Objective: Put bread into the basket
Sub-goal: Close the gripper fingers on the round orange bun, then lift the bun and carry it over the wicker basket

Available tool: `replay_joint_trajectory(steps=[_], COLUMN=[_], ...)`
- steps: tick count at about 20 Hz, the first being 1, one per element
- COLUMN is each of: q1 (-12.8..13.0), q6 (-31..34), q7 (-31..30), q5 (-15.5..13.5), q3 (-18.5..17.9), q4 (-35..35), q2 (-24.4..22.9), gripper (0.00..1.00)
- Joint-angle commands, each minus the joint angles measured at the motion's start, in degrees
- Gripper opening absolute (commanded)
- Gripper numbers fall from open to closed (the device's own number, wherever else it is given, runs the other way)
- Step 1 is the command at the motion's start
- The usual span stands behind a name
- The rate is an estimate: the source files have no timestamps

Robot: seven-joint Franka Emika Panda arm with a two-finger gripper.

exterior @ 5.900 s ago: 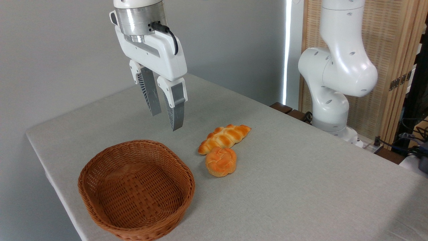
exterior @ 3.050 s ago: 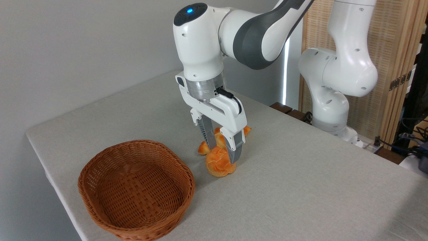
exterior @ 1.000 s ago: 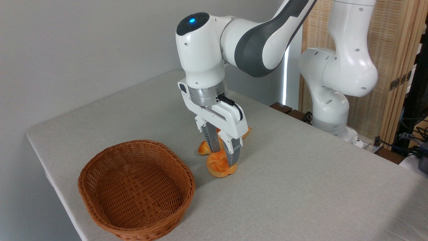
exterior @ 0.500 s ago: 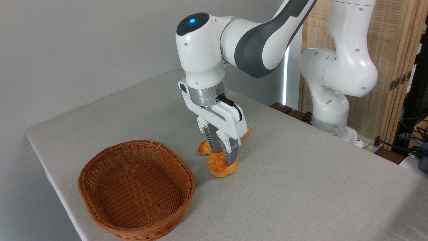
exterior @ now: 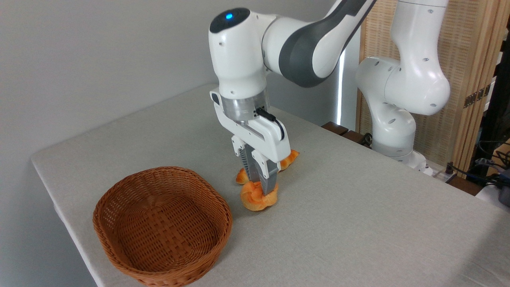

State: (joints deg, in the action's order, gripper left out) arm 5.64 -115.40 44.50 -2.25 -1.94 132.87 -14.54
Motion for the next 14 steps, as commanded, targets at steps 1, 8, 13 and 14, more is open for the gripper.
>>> replay_joint_trajectory(steps=[1, 8, 13, 14], q1=[0.34, 0.42, 0.42, 0.42], q6=[-0.35, 0.44, 0.44, 0.44], q7=[1.11, 1.11, 0.94, 0.94], q5=[-1.26, -4.78, -8.20, -8.91], q3=[-0.52, -0.43, -0.43, -0.43], q4=[-2.08, -7.53, -12.27, -13.59], q2=[-1.02, -0.93, 0.29, 0.91], gripper=[0.42, 0.42, 0.42, 0.42])
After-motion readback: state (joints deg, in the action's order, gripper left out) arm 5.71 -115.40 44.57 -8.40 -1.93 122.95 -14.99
